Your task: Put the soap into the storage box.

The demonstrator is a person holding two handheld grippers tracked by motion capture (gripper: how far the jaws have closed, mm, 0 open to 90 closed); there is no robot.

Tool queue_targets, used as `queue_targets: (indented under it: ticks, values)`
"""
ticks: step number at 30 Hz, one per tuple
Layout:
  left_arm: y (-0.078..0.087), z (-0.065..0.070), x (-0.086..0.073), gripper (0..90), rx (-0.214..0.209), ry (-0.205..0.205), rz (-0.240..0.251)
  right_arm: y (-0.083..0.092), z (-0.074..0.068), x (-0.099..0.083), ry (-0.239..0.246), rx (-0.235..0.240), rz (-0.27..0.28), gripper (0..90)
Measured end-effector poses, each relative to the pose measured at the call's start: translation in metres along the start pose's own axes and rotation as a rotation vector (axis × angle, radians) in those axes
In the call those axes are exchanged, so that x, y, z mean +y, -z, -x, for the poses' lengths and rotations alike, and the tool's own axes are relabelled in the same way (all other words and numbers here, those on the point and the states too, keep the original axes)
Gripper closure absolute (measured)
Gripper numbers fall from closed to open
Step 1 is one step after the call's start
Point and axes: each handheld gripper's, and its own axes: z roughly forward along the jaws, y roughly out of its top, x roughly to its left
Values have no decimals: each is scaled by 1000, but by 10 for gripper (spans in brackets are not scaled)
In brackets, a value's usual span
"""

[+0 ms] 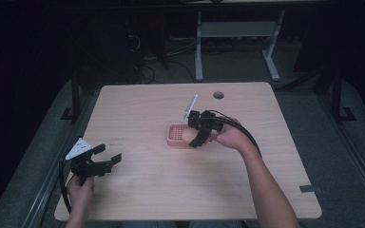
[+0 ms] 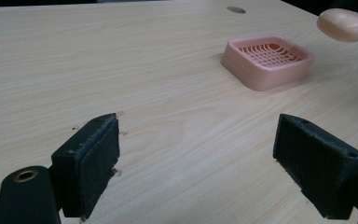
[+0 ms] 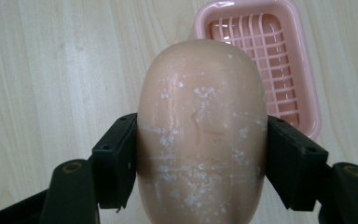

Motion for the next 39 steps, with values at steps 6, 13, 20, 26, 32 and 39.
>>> queue_targets:
  ticks: [6, 13, 20, 26, 32, 39]
  values:
    - [0, 0, 0, 142, -2, 4, 3, -4, 8, 8, 2, 2, -12, 319]
    - [1, -1, 0, 142, 1, 3, 2, -4, 17, 14, -10, 7, 3, 319]
    - [1, -1, 0, 142, -2, 4, 6, -7, 26, 22, -12, 11, -6, 319]
    - [1, -1, 0, 142, -2, 7, 8, -10, 31, 27, -22, 18, 17, 319]
    - [0, -1, 0, 142, -2, 7, 8, -20, 36, 28, -30, 27, 4, 319]
    - [0, -2, 0, 143, -2, 7, 2, -27, 41, 28, -31, 38, -4, 319]
